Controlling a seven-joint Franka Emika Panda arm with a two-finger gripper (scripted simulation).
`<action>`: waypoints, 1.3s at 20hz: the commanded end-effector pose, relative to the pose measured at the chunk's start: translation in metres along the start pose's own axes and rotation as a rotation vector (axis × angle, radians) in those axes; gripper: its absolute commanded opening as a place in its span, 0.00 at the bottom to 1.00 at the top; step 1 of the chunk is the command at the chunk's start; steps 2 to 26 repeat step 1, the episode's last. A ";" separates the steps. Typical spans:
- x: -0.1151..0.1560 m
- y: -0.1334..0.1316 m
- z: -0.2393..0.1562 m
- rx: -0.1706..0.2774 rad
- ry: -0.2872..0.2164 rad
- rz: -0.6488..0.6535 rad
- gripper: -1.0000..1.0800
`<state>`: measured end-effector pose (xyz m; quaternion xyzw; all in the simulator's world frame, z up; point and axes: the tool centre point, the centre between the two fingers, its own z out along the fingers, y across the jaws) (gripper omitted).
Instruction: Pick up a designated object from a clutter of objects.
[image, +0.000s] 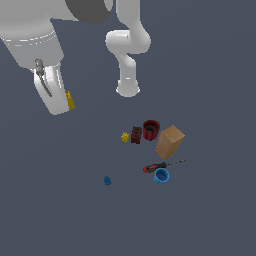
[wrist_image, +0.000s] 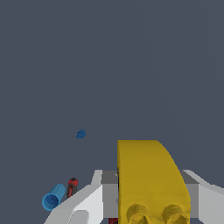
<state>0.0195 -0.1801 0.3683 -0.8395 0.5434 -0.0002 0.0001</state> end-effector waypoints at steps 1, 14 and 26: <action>0.001 0.000 -0.002 0.000 0.000 -0.001 0.00; 0.001 0.000 -0.002 0.000 0.000 -0.001 0.00; 0.001 0.000 -0.002 0.000 0.000 -0.001 0.00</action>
